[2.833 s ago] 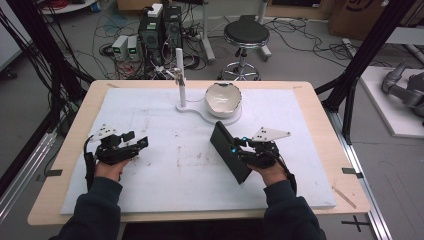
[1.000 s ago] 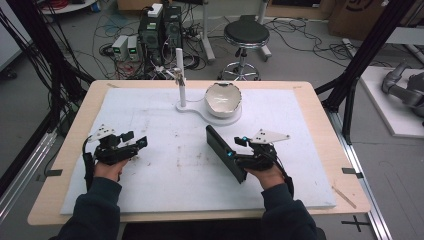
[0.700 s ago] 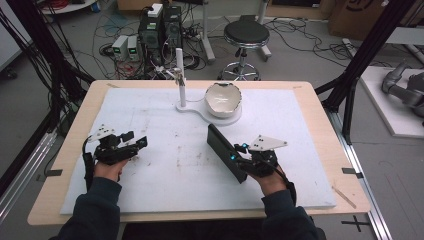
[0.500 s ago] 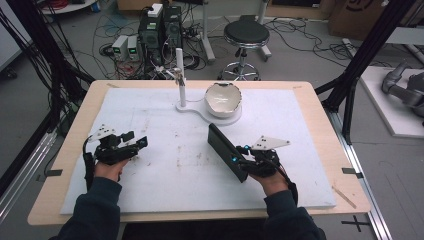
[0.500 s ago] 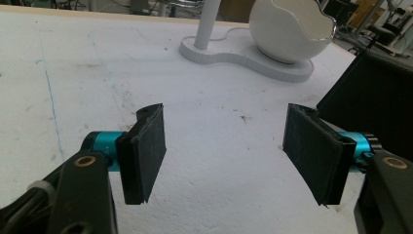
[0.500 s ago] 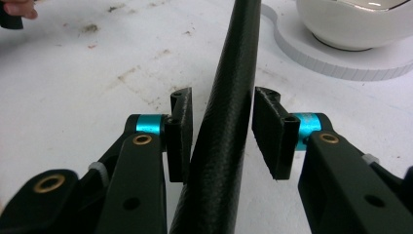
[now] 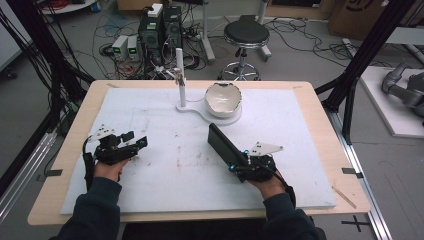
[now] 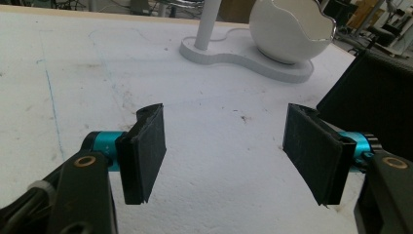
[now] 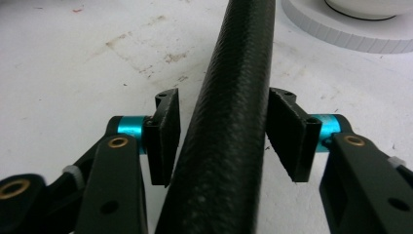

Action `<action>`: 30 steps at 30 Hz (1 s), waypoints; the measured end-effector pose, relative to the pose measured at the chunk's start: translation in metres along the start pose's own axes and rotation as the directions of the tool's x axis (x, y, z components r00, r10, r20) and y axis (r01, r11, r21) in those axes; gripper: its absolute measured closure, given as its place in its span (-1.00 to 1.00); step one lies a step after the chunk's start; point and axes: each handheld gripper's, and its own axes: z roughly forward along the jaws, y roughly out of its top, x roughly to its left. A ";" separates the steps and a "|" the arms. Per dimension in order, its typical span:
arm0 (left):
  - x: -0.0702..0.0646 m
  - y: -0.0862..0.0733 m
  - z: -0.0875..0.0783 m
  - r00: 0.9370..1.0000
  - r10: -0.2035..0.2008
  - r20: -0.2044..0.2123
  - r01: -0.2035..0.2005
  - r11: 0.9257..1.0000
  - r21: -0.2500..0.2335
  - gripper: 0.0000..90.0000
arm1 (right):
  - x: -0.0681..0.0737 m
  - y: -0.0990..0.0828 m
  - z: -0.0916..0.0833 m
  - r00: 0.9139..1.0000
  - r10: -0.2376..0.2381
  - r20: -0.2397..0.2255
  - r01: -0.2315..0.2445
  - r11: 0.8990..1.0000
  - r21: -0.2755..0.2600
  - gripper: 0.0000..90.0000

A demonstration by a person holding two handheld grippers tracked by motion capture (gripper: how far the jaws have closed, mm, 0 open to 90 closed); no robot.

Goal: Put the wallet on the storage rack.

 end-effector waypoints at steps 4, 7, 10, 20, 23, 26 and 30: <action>0.000 0.000 0.000 1.000 0.002 0.001 -0.002 1.000 -0.002 -0.29 | -0.003 -0.002 0.000 1.000 0.028 -0.002 -0.028 0.999 -0.015 0.33; 0.000 0.000 0.000 1.000 0.005 0.004 -0.005 1.000 -0.002 -0.29 | -0.009 -0.003 -0.002 0.999 0.053 -0.003 -0.053 0.998 -0.021 0.59; 0.001 0.000 0.000 1.000 0.004 0.007 -0.004 1.000 -0.005 -0.29 | -0.011 0.003 -0.009 0.999 0.046 0.006 -0.045 0.997 -0.054 0.62; 0.003 0.000 -0.001 1.000 -0.001 0.006 0.001 1.000 -0.009 -0.30 | -0.026 0.048 -0.033 0.998 -0.023 0.050 0.031 0.986 -0.163 0.63; 0.003 0.000 -0.002 1.000 0.001 0.006 -0.001 1.000 -0.009 -0.30 | -0.035 0.066 -0.040 0.997 -0.027 0.069 0.039 0.983 -0.178 0.63; 0.003 0.001 -0.002 1.000 0.001 0.008 -0.001 1.000 -0.010 -0.30 | -0.044 0.081 -0.045 0.995 -0.019 0.094 0.037 0.981 -0.191 0.62; 0.003 0.000 -0.002 1.000 0.002 0.011 -0.002 1.000 -0.009 -0.30 | -0.056 0.098 -0.049 0.991 -0.026 0.130 0.050 0.981 -0.189 0.62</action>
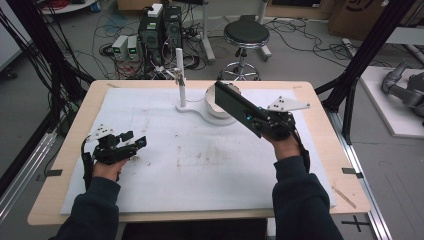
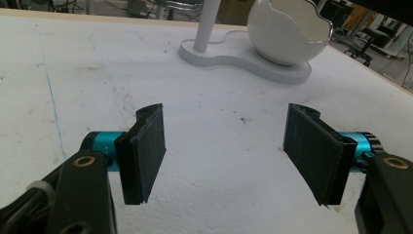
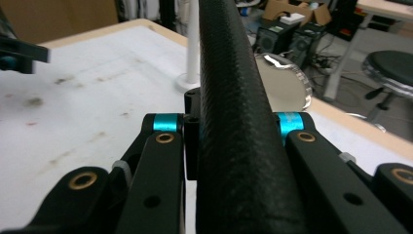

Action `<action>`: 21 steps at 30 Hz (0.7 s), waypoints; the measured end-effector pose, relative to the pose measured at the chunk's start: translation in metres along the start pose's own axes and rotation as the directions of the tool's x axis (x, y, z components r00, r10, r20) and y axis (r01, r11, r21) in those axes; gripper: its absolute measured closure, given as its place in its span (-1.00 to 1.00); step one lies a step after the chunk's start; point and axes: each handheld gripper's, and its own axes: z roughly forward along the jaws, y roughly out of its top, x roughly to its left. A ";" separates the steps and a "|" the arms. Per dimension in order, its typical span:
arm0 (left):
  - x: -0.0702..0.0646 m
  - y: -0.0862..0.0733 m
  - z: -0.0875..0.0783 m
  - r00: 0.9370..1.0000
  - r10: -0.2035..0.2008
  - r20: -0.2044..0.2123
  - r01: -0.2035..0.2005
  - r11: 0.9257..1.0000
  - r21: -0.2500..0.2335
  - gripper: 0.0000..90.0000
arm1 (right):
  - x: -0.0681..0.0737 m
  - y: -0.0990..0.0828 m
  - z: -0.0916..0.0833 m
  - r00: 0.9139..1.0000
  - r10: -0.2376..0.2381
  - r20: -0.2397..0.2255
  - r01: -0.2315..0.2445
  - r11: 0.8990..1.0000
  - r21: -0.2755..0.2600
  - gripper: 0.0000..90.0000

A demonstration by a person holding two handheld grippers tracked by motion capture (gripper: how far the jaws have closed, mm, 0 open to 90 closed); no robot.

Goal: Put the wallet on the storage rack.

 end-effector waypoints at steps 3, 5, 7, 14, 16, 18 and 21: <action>0.000 0.000 0.000 1.000 -0.002 0.001 0.002 1.000 0.000 -0.30 | -0.010 0.012 0.007 0.999 -0.032 0.023 0.031 0.998 0.054 0.62; 0.000 0.000 0.000 1.000 0.001 0.001 -0.001 1.000 -0.001 -0.30 | -0.017 0.019 0.014 0.998 -0.055 0.035 0.051 0.993 0.107 0.62; 0.000 0.000 0.000 1.000 0.000 0.002 0.000 1.000 -0.002 -0.30 | -0.020 0.022 0.018 0.997 -0.061 0.037 0.056 0.990 0.128 0.62; 0.001 0.000 0.001 1.000 -0.001 0.001 0.001 1.000 -0.005 -0.30 | -0.033 0.038 0.046 0.988 -0.144 0.045 0.130 0.963 0.238 0.61; 0.002 0.000 0.001 1.000 -0.003 0.004 0.003 1.000 -0.006 -0.30 | -0.032 0.044 0.054 0.982 -0.185 0.050 0.166 0.952 0.257 0.61; 0.002 0.000 0.001 1.000 -0.003 0.002 0.003 1.000 -0.007 -0.30 | -0.031 0.053 0.065 0.969 -0.240 0.051 0.216 0.934 0.285 0.60; 0.002 0.000 0.001 1.000 -0.005 0.004 0.005 1.000 -0.009 -0.30 | -0.031 0.058 0.073 0.959 -0.280 0.042 0.254 0.916 0.310 0.59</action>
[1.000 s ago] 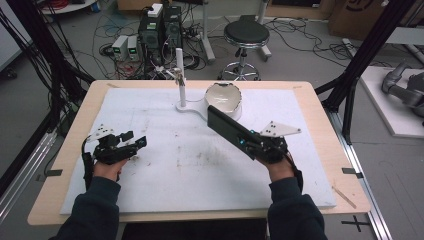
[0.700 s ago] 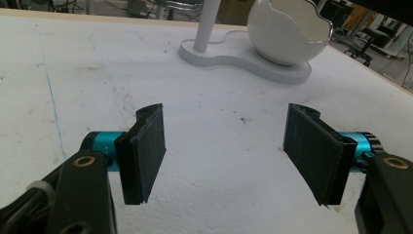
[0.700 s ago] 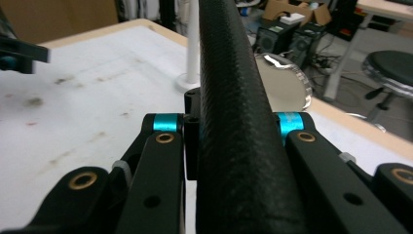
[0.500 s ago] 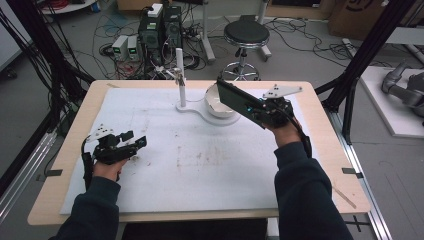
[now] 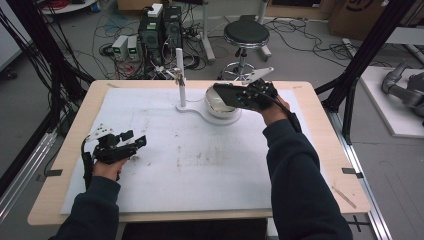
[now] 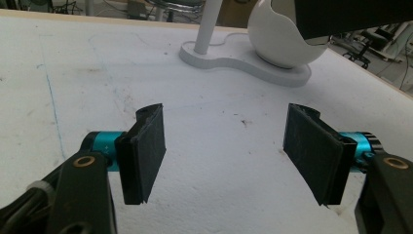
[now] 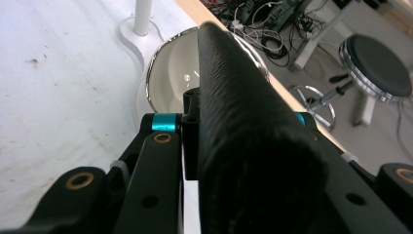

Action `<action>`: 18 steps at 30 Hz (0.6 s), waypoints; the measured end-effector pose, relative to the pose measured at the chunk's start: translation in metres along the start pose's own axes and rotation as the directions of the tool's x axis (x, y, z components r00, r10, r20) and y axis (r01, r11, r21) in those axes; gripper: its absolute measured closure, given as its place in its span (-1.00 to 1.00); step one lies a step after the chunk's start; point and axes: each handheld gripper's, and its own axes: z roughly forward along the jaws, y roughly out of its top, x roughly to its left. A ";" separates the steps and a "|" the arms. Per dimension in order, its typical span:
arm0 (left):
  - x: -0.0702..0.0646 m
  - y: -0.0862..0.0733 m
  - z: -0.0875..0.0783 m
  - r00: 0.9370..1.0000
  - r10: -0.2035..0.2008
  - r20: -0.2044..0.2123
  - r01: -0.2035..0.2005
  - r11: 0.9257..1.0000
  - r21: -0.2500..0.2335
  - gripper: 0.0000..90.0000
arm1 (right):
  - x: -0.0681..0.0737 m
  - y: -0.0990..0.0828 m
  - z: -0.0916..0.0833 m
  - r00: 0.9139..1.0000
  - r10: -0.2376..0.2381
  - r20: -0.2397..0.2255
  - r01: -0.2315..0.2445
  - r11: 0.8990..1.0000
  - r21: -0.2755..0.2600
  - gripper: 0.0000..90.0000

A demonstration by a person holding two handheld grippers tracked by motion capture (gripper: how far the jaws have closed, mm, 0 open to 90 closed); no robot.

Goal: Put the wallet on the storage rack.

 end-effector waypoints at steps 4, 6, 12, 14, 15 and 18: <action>0.000 0.000 0.001 1.000 -0.007 0.000 0.007 1.000 -0.002 -0.29 | 0.001 0.020 0.014 0.993 -0.114 0.007 0.113 0.992 0.050 0.59; 0.000 0.000 0.001 1.000 -0.007 0.003 0.007 1.000 -0.002 -0.29 | 0.003 0.026 0.022 0.989 -0.145 0.004 0.144 0.986 0.083 0.59; 0.001 0.000 0.001 1.000 -0.009 0.005 0.009 1.000 -0.005 -0.29 | 0.002 0.032 0.047 0.992 -0.123 -0.039 0.127 0.985 0.115 0.58; 0.001 0.000 0.000 1.000 -0.012 0.009 0.012 1.000 -0.003 -0.29 | 0.000 0.032 0.049 0.994 -0.092 -0.051 0.096 0.991 0.089 0.58; 0.001 0.000 0.000 1.000 -0.012 0.009 0.012 1.000 -0.003 -0.29 | 0.000 0.032 0.049 0.994 -0.092 -0.051 0.096 0.991 0.089 0.58; 0.001 0.000 0.001 1.000 -0.015 0.012 0.015 1.000 0.000 -0.28 | -0.002 0.027 0.048 0.995 -0.070 -0.069 0.074 0.995 0.064 0.54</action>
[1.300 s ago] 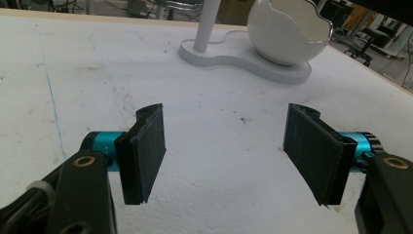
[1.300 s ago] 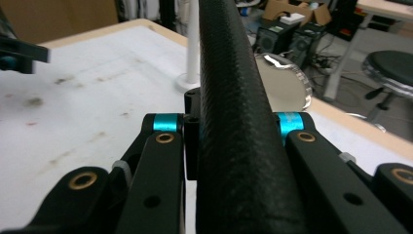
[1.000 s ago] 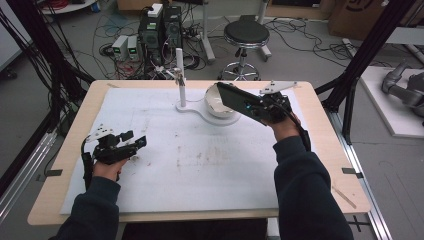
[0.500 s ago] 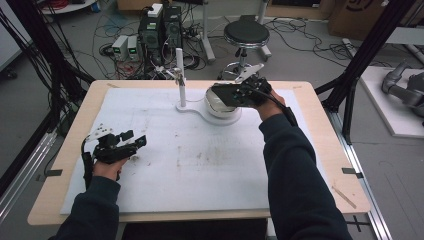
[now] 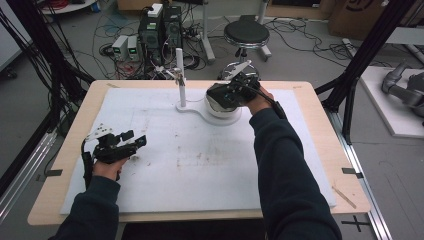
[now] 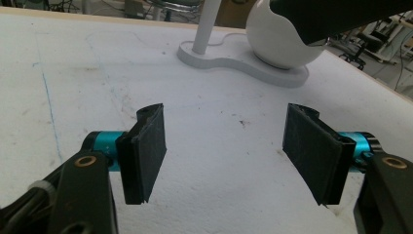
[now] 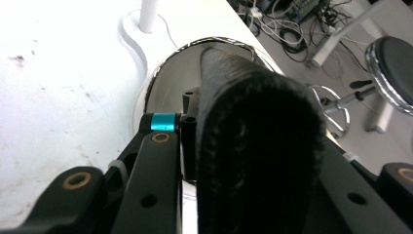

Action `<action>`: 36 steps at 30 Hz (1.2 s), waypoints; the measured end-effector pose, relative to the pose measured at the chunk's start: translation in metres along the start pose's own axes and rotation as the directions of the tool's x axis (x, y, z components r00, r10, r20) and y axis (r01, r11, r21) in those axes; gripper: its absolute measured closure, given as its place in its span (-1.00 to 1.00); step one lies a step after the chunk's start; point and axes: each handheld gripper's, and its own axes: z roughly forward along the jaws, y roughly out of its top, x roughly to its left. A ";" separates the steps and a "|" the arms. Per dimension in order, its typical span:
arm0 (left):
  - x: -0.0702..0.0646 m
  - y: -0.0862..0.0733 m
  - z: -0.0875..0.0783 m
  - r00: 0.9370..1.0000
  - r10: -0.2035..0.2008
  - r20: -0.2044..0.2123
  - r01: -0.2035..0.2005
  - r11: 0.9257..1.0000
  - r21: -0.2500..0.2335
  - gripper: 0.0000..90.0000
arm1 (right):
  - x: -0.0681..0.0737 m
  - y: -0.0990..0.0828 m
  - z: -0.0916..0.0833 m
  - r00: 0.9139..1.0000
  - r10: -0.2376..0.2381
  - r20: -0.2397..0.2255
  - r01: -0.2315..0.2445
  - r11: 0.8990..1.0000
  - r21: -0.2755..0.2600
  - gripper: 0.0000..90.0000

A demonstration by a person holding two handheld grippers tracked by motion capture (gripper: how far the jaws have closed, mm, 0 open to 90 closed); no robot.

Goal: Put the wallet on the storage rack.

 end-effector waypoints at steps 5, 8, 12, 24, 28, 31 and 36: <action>0.000 0.000 0.000 1.000 0.005 -0.001 -0.005 1.000 0.004 -0.28 | -0.002 -0.015 -0.014 0.998 0.063 -0.018 -0.065 0.994 -0.089 0.37; 0.000 0.000 0.000 1.000 0.004 -0.001 -0.004 1.000 0.005 -0.28 | -0.001 -0.019 -0.025 0.998 0.069 -0.012 -0.070 0.993 -0.091 0.26; -0.001 0.000 0.000 1.000 0.004 0.000 -0.004 1.000 0.004 -0.28 | -0.002 -0.025 -0.035 0.998 0.068 -0.002 -0.068 0.994 -0.081 0.25; -0.001 0.000 0.001 1.000 0.004 0.001 -0.004 1.000 0.007 -0.28 | -0.004 -0.069 -0.031 0.980 0.193 -0.057 -0.200 0.963 -0.178 0.27; -0.001 0.000 0.000 1.000 0.002 0.000 -0.002 1.000 0.007 -0.28 | -0.003 -0.067 -0.029 0.985 0.158 -0.064 -0.167 0.970 -0.179 0.60; 0.000 0.000 0.000 1.000 0.001 0.000 -0.001 1.000 0.009 -0.28 | 0.000 -0.057 -0.035 0.997 0.082 0.005 -0.079 0.977 -0.198 0.69; -0.001 0.000 0.001 1.000 0.005 0.004 -0.005 1.000 0.013 -0.28 | -0.008 -0.042 -0.039 0.999 0.026 0.030 -0.020 0.977 -0.211 0.70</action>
